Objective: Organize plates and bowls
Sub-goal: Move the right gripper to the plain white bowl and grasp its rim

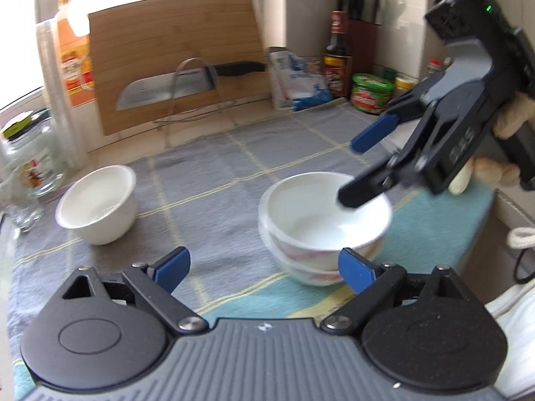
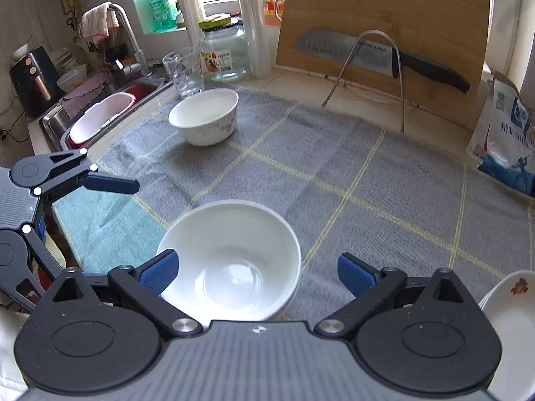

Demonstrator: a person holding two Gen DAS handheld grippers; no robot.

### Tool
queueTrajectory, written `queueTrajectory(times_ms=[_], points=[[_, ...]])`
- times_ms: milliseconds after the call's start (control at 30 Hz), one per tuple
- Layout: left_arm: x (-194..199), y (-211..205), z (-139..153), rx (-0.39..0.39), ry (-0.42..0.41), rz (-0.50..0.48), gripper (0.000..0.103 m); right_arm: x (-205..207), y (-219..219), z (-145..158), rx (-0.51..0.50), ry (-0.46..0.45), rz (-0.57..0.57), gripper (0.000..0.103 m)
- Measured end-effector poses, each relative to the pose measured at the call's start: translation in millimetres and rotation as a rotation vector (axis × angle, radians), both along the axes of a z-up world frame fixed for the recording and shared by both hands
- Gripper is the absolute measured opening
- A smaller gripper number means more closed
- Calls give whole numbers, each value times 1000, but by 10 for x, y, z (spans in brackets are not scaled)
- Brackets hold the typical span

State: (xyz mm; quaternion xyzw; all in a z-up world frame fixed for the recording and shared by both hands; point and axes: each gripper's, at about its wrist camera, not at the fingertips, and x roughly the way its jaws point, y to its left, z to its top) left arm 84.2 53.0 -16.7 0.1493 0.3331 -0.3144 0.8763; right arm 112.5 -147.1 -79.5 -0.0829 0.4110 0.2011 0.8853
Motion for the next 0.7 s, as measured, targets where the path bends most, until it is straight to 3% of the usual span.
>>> queueTrajectory(times_ms=[333, 533, 700], points=[[388, 484, -15, -7, -83, 176, 96, 470, 383, 266, -47, -68, 69, 103], [717, 673, -107, -15, -123, 247, 96, 783, 718, 229, -88, -43, 151, 103], [1028, 766, -295, -13, -110, 289, 96, 1119, 975, 171, -95, -3, 217, 103]])
